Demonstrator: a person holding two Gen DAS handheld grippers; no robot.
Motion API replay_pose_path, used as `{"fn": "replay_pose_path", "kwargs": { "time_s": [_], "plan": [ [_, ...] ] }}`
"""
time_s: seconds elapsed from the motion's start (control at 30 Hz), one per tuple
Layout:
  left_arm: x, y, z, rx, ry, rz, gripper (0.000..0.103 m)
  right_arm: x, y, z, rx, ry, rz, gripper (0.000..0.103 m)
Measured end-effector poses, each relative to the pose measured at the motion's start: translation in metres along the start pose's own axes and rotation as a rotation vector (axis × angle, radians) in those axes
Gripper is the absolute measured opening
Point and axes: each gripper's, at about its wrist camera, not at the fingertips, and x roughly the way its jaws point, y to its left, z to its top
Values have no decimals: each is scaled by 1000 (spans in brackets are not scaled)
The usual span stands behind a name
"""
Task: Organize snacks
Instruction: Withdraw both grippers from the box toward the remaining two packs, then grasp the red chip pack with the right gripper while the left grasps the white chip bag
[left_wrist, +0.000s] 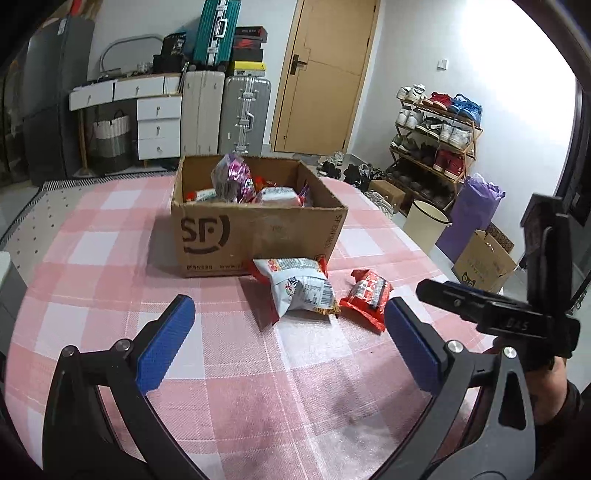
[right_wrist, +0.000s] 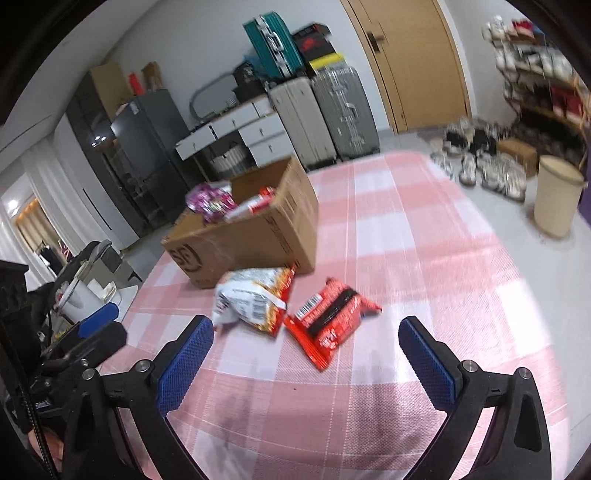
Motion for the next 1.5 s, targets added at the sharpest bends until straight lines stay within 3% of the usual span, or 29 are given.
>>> {"fn": "replay_pose_path", "kwargs": {
  "time_s": [0.6, 0.87, 1.03, 1.5],
  "plan": [
    [51, 37, -18, -89, 50, -3, 102, 80, -14, 6, 21, 116, -12, 101],
    [65, 46, -23, -118, 55, -16, 102, 103, -11, 11, -22, 147, -105, 73],
    [69, 49, -26, -129, 59, -20, 102, 109, -9, 10, -96, 141, -168, 45],
    [69, 43, -25, -112, 67, 12, 102, 84, -14, 7, -74, 82, -71, 44]
  ]
}}
